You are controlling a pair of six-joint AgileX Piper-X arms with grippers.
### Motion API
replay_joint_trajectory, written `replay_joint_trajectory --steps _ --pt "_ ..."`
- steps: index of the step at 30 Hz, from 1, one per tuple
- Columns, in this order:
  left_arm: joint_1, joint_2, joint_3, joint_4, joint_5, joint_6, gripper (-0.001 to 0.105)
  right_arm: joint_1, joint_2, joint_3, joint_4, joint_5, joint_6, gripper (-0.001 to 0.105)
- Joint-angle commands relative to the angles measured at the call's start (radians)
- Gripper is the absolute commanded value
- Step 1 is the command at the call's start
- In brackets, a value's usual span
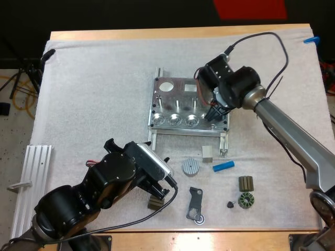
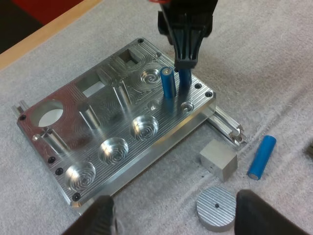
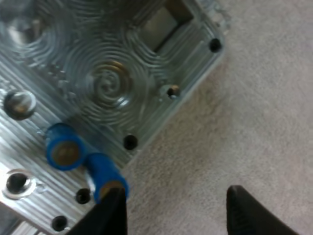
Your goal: Load cells from right to left
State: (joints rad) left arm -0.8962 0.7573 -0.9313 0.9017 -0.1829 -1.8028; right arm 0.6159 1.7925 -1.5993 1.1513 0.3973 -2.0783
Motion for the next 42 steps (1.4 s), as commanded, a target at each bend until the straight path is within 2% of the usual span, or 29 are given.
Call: replay_joint_trajectory --steps 1,6,11,42 --pt "0.001 -0.008 -0.002 -0.017 0.000 -0.002 0.052 -0.017 -0.007 0.000 0.007 0.010 0.012 0.045" --pt "0.001 -0.008 -0.002 -0.017 0.000 -0.002 0.052 -0.035 -0.007 0.002 0.018 -0.061 0.038 0.045" --pt "0.001 -0.008 -0.002 -0.033 0.000 -0.002 0.052 -0.035 -0.003 0.002 0.008 -0.088 0.038 0.045" --pt "0.001 -0.008 -0.002 -0.040 0.000 -0.002 0.052 -0.035 0.094 0.025 -0.008 -0.088 0.038 0.045"
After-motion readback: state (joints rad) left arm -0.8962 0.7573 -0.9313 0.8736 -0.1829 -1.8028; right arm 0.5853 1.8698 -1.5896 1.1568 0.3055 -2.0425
